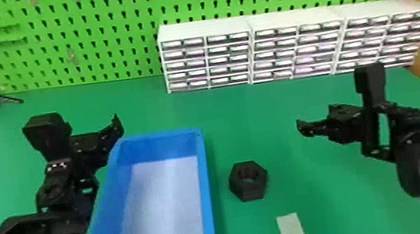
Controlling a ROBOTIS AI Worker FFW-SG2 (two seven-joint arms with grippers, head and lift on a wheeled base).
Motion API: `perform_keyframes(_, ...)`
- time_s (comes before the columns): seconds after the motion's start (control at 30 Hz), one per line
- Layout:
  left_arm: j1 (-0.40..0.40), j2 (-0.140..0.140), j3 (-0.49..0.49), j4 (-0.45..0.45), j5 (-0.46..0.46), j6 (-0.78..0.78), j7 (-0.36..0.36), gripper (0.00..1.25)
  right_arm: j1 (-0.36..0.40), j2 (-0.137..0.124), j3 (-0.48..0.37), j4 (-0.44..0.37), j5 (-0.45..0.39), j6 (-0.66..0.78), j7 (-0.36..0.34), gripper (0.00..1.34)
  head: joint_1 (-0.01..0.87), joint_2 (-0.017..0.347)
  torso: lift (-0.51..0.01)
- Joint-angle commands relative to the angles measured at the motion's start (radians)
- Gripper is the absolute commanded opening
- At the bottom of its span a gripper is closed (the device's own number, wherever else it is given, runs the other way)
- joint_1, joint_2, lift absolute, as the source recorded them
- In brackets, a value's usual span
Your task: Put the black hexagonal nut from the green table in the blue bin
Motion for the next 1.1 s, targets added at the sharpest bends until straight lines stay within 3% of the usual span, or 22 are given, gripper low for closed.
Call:
perform_keyframes(0.0,0.002,0.0,0.002,0.0,0.0,-0.001,0.0,1.09,-0.006,-0.035,0.037,-0.018,0.037,0.022,0.03,1.23,0.683,0.028,-0.096)
perform_keyframes(0.27,0.01,0.0,0.006,0.0,0.002,0.0,0.0,1.09,-0.034,-0.17,0.186,-0.05,0.015,0.05,0.087,1.25,0.683,0.028,-0.096)
perform_keyframes(0.73,0.013,0.002,0.009,0.0,0.0,-0.001,-0.002,1.09,-0.075,-0.337,0.366,-0.076,-0.052,0.073,0.182,1.25,0.683,0.028,-0.096)
perform_keyframes(0.9,0.013,0.002,0.011,0.0,-0.002,-0.001,0.0,1.09,-0.091,-0.372,0.418,-0.076,-0.042,0.076,0.236,1.25,0.683,0.028,-0.096)
perform_keyframes(1.07,0.013,0.002,0.011,0.0,-0.003,0.0,0.0,1.09,-0.114,-0.394,0.485,-0.074,0.024,0.091,0.323,1.25,0.683,0.028,-0.096)
